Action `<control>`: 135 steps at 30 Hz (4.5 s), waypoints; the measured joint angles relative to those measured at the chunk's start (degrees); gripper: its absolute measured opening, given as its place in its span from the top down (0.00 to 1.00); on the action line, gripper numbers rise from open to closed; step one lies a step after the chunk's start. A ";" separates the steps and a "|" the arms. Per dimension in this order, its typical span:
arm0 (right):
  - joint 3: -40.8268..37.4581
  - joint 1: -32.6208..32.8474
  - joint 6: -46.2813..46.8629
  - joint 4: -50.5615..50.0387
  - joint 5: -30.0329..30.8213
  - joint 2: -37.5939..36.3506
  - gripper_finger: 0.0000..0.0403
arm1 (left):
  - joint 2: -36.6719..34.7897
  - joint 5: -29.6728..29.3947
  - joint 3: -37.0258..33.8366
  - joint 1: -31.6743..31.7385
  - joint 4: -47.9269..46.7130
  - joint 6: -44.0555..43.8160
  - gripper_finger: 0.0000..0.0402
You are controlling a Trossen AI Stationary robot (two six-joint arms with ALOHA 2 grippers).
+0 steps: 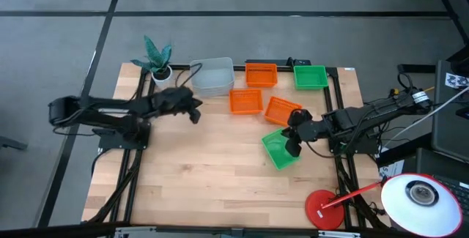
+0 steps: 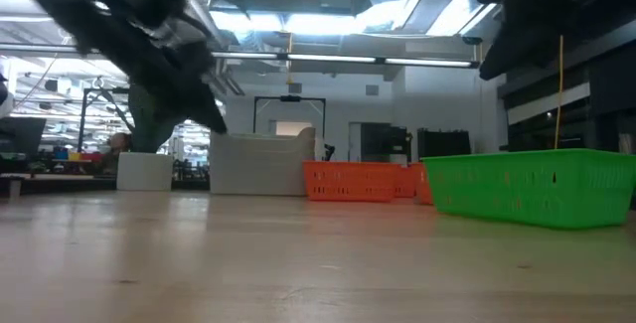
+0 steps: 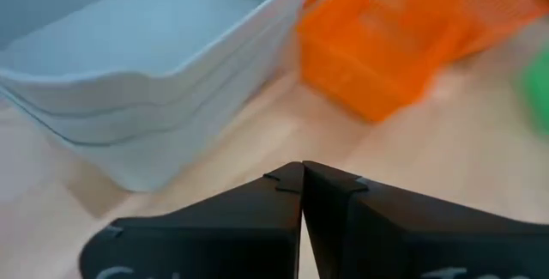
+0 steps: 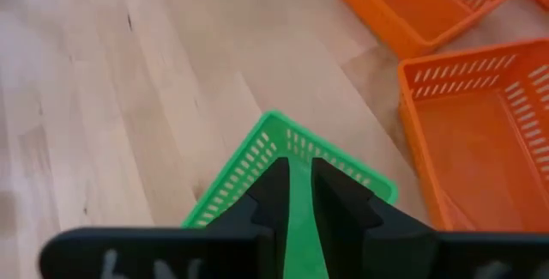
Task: Stack baskets by color
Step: Adjust the stacked gray bins, then stack the green bin on the green bins
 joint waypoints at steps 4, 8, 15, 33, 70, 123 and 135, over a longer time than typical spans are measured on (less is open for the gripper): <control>0.00 -0.36 -0.06 0.49 0.00 0.00 0.87 | 10.70 5.41 6.40 5.70 0.13 3.92 1.00; 0.00 -0.36 -0.34 0.51 0.25 0.00 0.87 | 21.15 7.28 13.11 8.32 -0.08 7.19 1.00; 0.00 -0.36 -0.41 -0.23 0.25 0.00 0.87 | 30.89 7.62 22.65 10.14 -2.09 10.83 1.00; 0.00 -0.36 -1.90 -2.21 0.27 0.00 0.87 | 26.47 6.26 24.79 7.25 -7.25 10.60 1.00; 0.00 -0.36 -0.32 -1.90 0.22 0.04 0.87 | -28.23 -9.92 -19.06 -27.96 7.21 4.12 1.00; 0.00 -0.40 -3.73 -1.76 1.88 0.49 0.87 | -53.63 8.97 -21.65 -21.56 -9.19 15.13 1.00; 0.00 -0.40 -7.87 -1.48 -0.59 9.36 0.87 | -53.63 8.97 -21.67 -21.56 -9.17 15.13 1.00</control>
